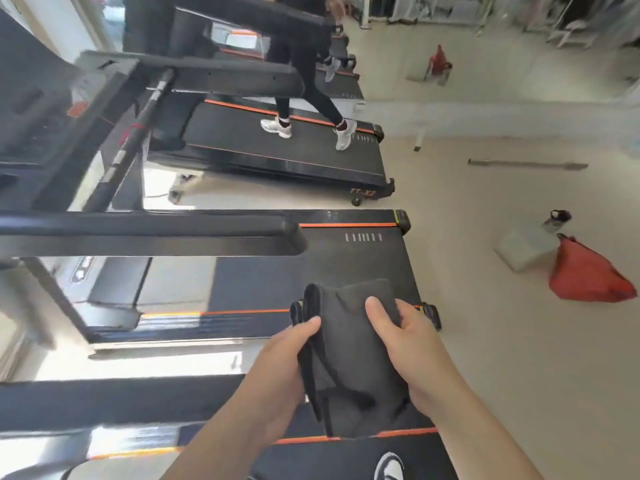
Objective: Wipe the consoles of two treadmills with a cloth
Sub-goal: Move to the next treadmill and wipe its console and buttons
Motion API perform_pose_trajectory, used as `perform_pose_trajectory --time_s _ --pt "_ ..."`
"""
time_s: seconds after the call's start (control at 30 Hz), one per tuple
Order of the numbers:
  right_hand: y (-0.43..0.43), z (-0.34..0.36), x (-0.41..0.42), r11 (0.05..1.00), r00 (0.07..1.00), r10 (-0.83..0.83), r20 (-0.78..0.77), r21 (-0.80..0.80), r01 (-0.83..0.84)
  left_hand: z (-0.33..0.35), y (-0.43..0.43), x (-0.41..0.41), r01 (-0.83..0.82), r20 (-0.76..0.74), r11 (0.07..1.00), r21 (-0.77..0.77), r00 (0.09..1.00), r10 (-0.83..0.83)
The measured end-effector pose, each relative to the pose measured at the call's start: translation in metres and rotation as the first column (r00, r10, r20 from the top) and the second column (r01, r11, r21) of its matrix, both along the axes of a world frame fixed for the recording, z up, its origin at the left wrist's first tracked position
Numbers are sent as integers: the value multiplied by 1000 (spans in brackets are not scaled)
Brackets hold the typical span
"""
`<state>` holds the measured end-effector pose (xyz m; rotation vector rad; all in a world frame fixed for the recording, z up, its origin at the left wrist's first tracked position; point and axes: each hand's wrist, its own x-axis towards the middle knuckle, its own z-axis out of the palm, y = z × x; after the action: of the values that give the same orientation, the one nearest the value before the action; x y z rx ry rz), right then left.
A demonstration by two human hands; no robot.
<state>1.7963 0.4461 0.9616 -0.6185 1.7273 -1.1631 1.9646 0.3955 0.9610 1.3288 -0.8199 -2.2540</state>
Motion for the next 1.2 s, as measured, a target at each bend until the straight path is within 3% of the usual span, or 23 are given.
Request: perform_pose_trajectory --time_s 0.1,0.17,0.23,0.37,0.53,0.77,1.0,1.2 --pt "7 -4 -65 995 995 88 48 39 -90 -6 6 -63 1 -25 1000 -4 1000 -1" --pt "11 -2 -104 988 986 140 91 57 -146 -7 13 -104 53 4 995 -89 999 -52" --pt "11 -4 -137 985 983 154 104 59 -161 -6 17 -139 45 53 989 -140 998 -38" --pt "-11 -7 -175 985 980 162 111 38 -167 -2 3 -174 -11 15 990 -141 1000 13" --pt "-78 -9 -175 957 952 278 126 45 -286 -4 -45 -167 -164 -3 981 -105 986 165" --pt "-197 6 -163 917 922 350 168 138 -374 -3 -144 -148 -237 8 971 -28 971 237" --pt "-298 35 -159 898 894 438 96 8 -440 25 -220 -153 -362 -56 932 -29 931 360" --pt "-408 37 -156 803 797 592 118 -2 -596 36 -292 -166 -545 -90 834 -84 838 539"
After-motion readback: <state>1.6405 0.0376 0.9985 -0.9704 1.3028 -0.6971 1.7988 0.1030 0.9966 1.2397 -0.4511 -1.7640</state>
